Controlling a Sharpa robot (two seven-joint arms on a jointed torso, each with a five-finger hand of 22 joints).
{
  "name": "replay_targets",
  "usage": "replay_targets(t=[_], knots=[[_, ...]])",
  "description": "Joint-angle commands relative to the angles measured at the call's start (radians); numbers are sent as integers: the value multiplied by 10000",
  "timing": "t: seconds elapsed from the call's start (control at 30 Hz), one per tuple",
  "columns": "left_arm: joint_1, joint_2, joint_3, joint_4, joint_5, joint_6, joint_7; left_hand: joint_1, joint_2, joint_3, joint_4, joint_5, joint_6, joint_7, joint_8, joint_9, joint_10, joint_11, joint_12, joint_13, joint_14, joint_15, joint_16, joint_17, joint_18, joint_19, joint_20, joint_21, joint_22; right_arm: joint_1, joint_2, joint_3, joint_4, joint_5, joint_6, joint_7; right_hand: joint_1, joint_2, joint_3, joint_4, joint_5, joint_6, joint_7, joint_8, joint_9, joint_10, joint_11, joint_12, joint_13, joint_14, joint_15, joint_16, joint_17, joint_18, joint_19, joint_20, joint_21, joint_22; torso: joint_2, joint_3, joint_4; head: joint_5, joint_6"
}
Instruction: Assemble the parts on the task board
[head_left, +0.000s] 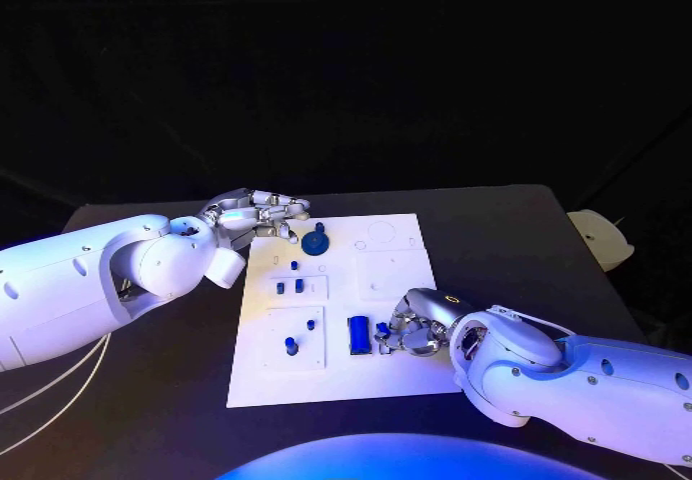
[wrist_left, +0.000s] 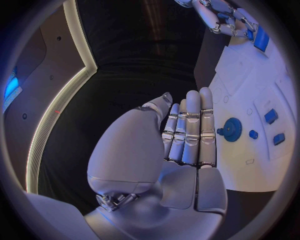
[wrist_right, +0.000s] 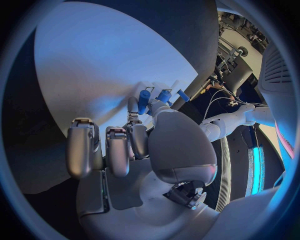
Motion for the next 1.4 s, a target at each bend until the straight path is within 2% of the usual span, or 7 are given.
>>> replay_targets(t=[0.03, 0.2, 0.63, 0.97, 1.1, 1.33, 1.4], knots=[[2, 4, 5, 3, 102, 223, 55, -69, 35, -38, -16, 30, -61, 21, 47, -11, -75, -29, 31, 3, -66, 37, -48, -14, 127, 55, 10, -54, -8, -19, 6, -6, 35, -18, 63, -5, -291, 31, -250, 10, 288, -33, 57, -18, 22, -46, 72, -66, 689, 867, -43, -2, 1703, -86, 303, -37, -56, 2039, -4, -2, 0, -12, -2], [2, 1, 5, -8, 103, 250, 22, -87, 33, -48, -8, 29, -74, 27, 45, -12, -87, -24, 37, 3, -68, 42, -48, -15, 126, 57, 13, -62, -13, -21, -27, -6, 63, 6, -89, 17, -622, 106, -593, 30, 269, -52, 61, -22, 34, -64, 77, -98, 676, 859, -38, -21, 1665, -75, 285, -27, -112, 2025, -3, -1, -2, -13, -9], [2, -7, 5, -92, 93, 304, -27, -253, 23, -134, 89, 29, -140, 54, 41, -14, -160, 3, 87, 10, -70, 72, -40, -18, 122, 73, 41, -127, -58, -41, -140, -6, 258, -98, -457, 52, -795, 147, -906, 35, 76, -94, 69, -30, 48, -91, 87, -135, 661, 848, -30, -47, 1617, -61, 259, -18, -187, 2007, 2, 2, 5, -26, -17], [3, -23, 5, -97, 79, 326, -106, -293, 35, -148, 116, 29, -164, 62, 38, -15, -189, 10, 101, 11, -72, 78, -38, -20, 123, 80, 49, -148, -73, -49, -319, -5, 432, -249, -456, 40, -779, 221, -933, 22, 130, -87, 59, -22, 55, -87, 81, -126, 669, 852, -33, -41, 1630, -66, 268, -18, -161, 2013, -4, -4, 7, -26, -35], [3, -29, 5, -94, 77, 317, -132, -295, 36, -149, 117, 30, -168, 63, 37, -15, -193, 11, 103, 12, -72, 79, -38, -20, 123, 81, 50, -151, -76, -54, -440, -5, 468, -248, -347, 75, -493, 252, -971, -89, 201, -87, 44, -8, 73, -80, 66, -113, 682, 855, -46, -36, 1643, -69, 275, -26, -142, 2019, -5, -4, 10, -35, -43], [3, -37, 5, -84, 73, 305, -138, -287, 60, -136, 118, 34, -179, 64, 37, -15, -208, 11, 110, 13, -74, 79, -37, -21, 125, 86, 51, -161, -83, -90, -649, -5, 542, -159, 46, 206, 565, 184, -1044, -619, -693, -69, 14, 34, 119, -56, 35, -71, 721, 876, -74, 8, 1742, -95, 320, -52, -7, 2054, -11, -14, -13, -31, -40], [3, -35, 5, -78, 73, 301, -129, -281, 63, -133, 114, 35, -181, 63, 37, -15, -212, 10, 113, 13, -74, 79, -37, -21, 126, 88, 51, -164, -85, -111, -664, -6, 558, -149, 119, 222, 808, 219, -1063, -737, -1201, -61, 8, 39, 125, -55, 31, -75, 722, 880, -77, 16, 1760, -98, 324, -56, 7, 2058, -7, -7, -1, -42, -34]])
